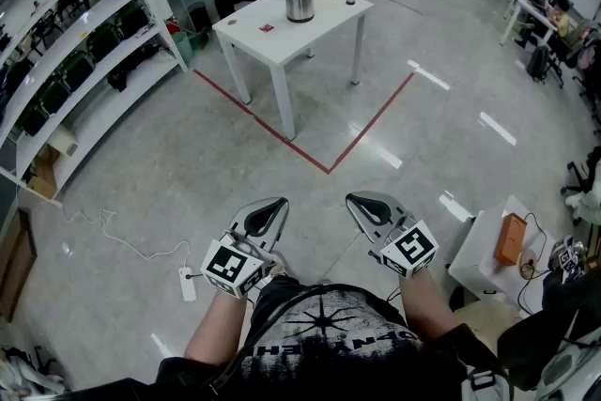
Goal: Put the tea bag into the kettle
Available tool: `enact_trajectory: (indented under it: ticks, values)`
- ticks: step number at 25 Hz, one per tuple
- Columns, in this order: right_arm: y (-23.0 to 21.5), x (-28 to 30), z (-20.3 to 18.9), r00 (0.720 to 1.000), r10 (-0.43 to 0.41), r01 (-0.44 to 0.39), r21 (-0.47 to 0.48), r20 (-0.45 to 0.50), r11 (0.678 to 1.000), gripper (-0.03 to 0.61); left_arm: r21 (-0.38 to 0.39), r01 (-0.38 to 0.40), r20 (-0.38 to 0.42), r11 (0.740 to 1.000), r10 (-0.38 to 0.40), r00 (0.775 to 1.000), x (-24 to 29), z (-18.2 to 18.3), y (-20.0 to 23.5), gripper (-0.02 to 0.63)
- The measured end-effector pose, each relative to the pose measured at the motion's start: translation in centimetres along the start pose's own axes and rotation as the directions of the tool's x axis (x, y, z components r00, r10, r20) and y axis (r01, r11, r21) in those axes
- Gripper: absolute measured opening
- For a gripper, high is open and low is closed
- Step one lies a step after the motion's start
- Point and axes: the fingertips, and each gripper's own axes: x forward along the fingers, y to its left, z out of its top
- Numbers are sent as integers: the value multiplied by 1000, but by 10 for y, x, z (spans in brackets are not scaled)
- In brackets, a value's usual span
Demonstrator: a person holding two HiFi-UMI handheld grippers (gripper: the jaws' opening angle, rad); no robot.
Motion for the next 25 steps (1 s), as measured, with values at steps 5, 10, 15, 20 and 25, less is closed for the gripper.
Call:
enact_trajectory:
  ticks: [5,10,15,20,25]
  values:
    - [1,0,3,1000,-2,2,-9,12,1000,9,-2,-3,1,1000,3,1000,0,0,0,8]
    - [3,0,2,1000,-3,3,-12,6,1000,10,-2,-3,6,1000,3,1000,-1,0,-1,8]
    - [2,-1,1,1000,-9,9,-16,3,1000,11,-10,-7,3,1000,7,1000,1,-2,-2,8]
    - [-3,-2,2,999,-21,21,31,25,999,11,-1,-13,12,1000,13,1000,0,-1,-3,8]
    - [-1,-3,-1,1000,-13,12,11,27,1000,11,2,-4,8,1000,4,1000,2,-6,-6,8]
